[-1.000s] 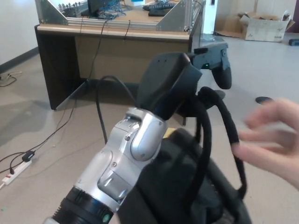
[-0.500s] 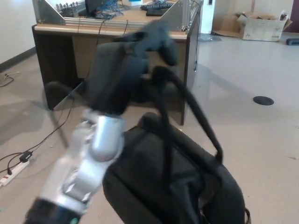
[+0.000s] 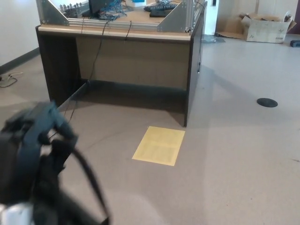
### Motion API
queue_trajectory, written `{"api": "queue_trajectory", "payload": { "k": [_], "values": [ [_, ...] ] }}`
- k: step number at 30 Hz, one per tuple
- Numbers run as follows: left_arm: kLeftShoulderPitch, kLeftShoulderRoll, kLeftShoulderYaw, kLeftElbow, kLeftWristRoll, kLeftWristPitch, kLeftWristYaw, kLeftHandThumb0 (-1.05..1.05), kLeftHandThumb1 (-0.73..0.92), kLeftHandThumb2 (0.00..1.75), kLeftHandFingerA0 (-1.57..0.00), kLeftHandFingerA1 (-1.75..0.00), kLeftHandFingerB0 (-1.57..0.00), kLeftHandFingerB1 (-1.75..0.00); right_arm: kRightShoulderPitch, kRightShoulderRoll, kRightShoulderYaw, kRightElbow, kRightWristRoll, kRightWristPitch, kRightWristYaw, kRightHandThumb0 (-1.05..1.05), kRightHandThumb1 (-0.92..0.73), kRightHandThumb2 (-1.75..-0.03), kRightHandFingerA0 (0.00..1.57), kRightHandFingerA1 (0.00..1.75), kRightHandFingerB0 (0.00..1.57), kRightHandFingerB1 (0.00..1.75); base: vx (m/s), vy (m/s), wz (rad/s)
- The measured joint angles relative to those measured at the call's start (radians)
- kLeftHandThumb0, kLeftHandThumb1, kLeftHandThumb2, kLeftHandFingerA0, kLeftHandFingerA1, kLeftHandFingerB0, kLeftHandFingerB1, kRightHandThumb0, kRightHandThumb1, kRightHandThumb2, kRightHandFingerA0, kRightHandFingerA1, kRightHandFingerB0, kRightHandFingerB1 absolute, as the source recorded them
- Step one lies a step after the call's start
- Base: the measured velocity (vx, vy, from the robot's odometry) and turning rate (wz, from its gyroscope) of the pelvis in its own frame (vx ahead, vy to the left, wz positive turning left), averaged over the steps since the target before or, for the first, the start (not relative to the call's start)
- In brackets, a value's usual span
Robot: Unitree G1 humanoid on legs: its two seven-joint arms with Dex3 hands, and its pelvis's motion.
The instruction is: A person hands over a black lunchbag to the robot and the robot uses its left hand to grab the strips of the lunchbag, the gives it back to the person.
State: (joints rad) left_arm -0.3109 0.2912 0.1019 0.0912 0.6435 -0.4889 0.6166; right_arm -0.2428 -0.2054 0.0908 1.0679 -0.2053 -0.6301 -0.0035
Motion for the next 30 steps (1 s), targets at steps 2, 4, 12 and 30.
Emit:
{"api": "queue_trajectory", "payload": {
  "k": [2,4,12,30],
  "values": [
    [0.045,0.006,0.014,0.017,0.001,-0.024,0.018,-0.13,0.63,0.57,-0.86,-1.75,-0.68,-1.70,0.000,0.000,0.000,0.000,-0.001,0.000,-0.001,-0.67,-0.63,-1.01,0.51,0.59,0.35,0.50,0.00,0.000,0.00],
    [0.105,0.013,0.036,0.044,0.001,-0.060,0.044,-0.14,0.64,0.57,-0.87,-1.75,-0.68,-1.72,0.000,0.000,0.001,0.000,-0.003,0.000,-0.003,-0.66,-0.73,-0.63,0.54,0.44,0.48,0.40,0.00,0.000,0.00],
    [0.310,0.016,0.081,0.167,0.008,-0.174,0.138,-0.14,0.66,0.56,-0.83,-1.75,-0.65,-1.75,-0.001,0.000,0.008,0.000,-0.006,0.000,-0.007,-0.66,-0.74,-0.63,0.54,0.44,0.48,0.40,0.00,0.000,0.00],
    [0.397,0.116,0.029,0.780,0.053,-0.305,0.391,-0.14,0.62,0.55,-0.82,-1.75,-0.62,-1.74,0.005,0.001,0.014,0.008,-0.007,0.000,-0.010,-0.67,-0.72,-0.63,0.56,0.45,0.48,0.40,0.00,0.000,0.00]
  ]
}}
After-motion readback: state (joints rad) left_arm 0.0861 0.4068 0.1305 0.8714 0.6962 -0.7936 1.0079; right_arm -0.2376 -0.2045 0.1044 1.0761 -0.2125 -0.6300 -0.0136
